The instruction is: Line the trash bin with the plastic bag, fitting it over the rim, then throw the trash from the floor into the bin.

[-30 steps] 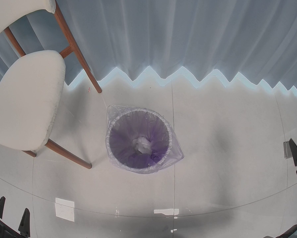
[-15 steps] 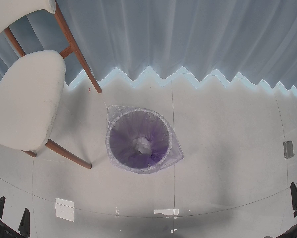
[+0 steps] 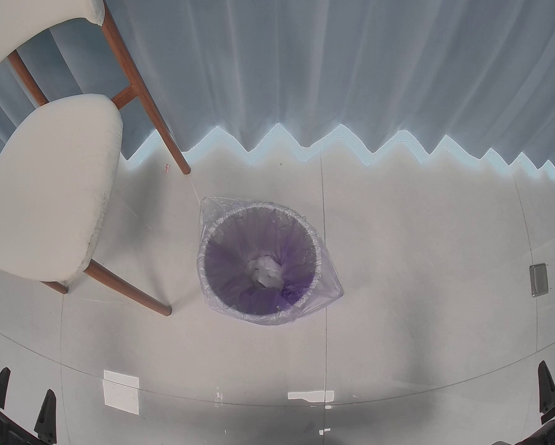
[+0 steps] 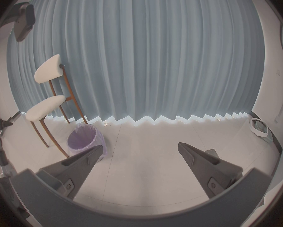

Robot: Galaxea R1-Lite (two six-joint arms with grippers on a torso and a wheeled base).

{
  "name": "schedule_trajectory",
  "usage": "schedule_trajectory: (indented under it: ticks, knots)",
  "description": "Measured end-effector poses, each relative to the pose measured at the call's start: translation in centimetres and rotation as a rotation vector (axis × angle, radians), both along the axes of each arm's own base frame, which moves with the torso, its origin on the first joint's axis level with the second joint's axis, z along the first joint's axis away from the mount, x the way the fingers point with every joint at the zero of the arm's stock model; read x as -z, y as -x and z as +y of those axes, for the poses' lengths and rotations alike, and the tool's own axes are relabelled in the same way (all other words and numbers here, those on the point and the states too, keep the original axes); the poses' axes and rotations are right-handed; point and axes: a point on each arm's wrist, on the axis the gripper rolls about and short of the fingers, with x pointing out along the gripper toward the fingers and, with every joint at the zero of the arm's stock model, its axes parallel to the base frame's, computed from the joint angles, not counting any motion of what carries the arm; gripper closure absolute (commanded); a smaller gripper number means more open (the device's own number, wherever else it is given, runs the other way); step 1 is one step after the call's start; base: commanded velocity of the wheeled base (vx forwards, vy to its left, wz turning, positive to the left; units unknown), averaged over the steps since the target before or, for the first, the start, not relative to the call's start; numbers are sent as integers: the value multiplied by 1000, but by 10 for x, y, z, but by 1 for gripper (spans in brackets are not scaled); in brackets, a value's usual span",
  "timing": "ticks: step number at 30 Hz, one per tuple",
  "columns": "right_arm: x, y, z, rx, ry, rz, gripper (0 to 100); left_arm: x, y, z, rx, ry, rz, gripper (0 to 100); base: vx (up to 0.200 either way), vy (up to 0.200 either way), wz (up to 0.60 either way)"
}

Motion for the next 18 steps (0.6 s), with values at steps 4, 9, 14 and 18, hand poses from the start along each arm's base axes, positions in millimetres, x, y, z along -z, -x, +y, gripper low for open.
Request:
schedule_trajectory:
  ticks: [4, 9, 14, 18]
  knots:
    - [1, 0, 0, -8, 18, 5, 0, 0, 0, 0, 0, 1, 1, 0, 0, 0, 0]
    - [1, 1, 0, 14, -24, 3, 0, 0, 0, 0, 0, 1, 2, 0, 0, 0, 0]
    - [2, 1, -2, 77, -99, 3, 0, 0, 0, 0, 0, 2, 2, 0, 0, 200, 0]
    - [2, 1, -1, 56, -21, 5, 0, 0, 0, 0, 0, 2, 2, 0, 0, 200, 0]
